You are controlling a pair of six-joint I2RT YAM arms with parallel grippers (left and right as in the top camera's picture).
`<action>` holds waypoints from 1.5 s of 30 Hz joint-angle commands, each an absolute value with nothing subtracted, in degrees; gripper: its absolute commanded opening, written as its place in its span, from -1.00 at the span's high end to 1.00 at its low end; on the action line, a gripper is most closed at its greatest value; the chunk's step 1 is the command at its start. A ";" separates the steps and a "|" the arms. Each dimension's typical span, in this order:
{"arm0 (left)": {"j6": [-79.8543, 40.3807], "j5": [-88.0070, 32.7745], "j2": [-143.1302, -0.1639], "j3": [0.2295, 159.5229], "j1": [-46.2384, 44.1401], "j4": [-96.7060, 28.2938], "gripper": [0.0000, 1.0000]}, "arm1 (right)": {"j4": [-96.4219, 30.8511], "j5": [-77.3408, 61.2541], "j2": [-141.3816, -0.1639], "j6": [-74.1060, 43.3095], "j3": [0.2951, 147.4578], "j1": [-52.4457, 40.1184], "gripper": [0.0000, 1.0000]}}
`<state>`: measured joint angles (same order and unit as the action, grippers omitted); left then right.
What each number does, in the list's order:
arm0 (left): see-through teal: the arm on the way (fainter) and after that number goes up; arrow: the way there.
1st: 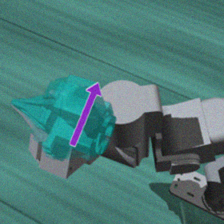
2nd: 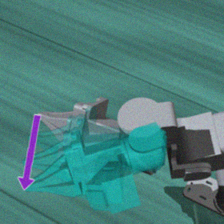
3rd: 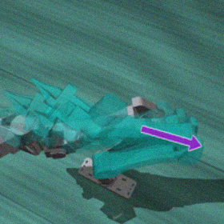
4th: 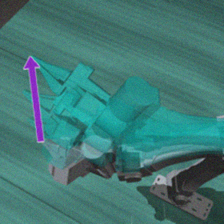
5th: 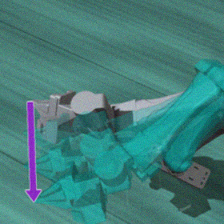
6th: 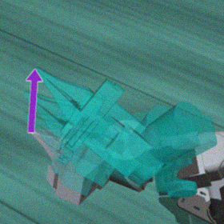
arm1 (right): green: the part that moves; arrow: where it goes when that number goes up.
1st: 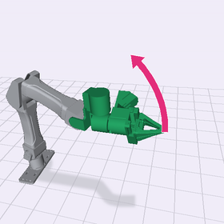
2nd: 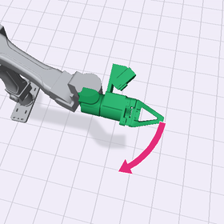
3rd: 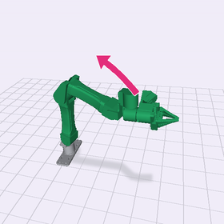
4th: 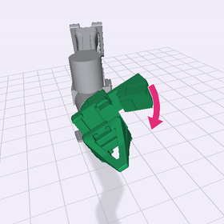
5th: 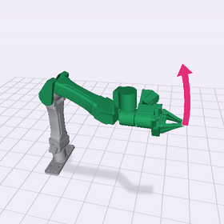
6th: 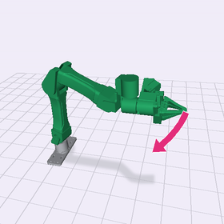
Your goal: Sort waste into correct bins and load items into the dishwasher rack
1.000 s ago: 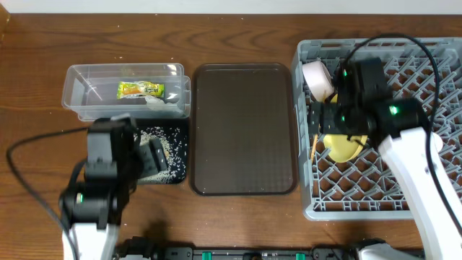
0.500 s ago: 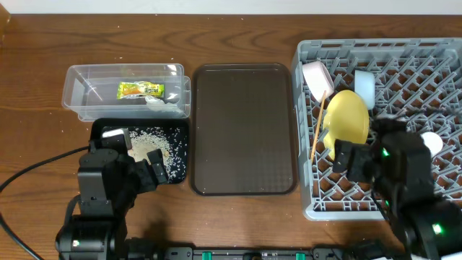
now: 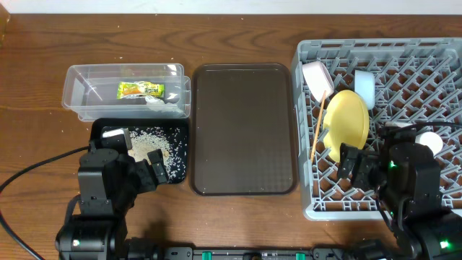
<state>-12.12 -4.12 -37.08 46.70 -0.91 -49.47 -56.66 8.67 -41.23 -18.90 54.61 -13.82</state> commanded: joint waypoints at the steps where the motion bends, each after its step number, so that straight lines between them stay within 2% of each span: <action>1: -11.62 -3.44 -37.08 46.30 -0.71 -49.43 -0.94 | -58.65 10.52 -41.25 -19.64 54.08 -14.55 -0.99; 6: -11.62 -3.44 -37.08 46.30 -0.71 -49.45 -0.94 | -58.06 13.45 -38.00 -19.62 54.00 -16.69 -0.98; 11: -11.62 -3.44 -37.08 46.30 -0.71 -49.45 -0.94 | -52.40 14.04 -33.36 -15.49 50.26 -13.78 -0.98; 23: -11.62 -3.44 -37.08 46.28 -0.71 -49.43 -0.95 | -23.05 3.75 -9.89 1.15 24.88 -6.28 -0.99; 26: -11.62 -3.44 -37.08 46.30 -0.71 -49.43 -0.95 | -17.43 1.93 -4.91 1.80 18.87 -4.14 -0.98; 30: -11.62 -3.44 -37.08 46.28 -0.71 -49.43 -0.95 | -10.11 1.13 -0.19 1.83 12.29 -1.83 -0.99; 37: -11.62 -3.44 -37.08 46.30 -0.71 -49.43 -0.95 | 4.47 0.99 -0.32 4.10 3.46 1.10 -0.99; 40: -11.62 -3.44 -37.08 46.28 -0.71 -49.43 -0.95 | 5.74 -0.08 -0.32 4.45 0.14 2.17 -0.99; 45: -11.62 -3.44 -37.08 46.30 -0.71 -49.43 -0.95 | -4.03 -4.78 -0.38 4.97 0.30 3.92 -0.98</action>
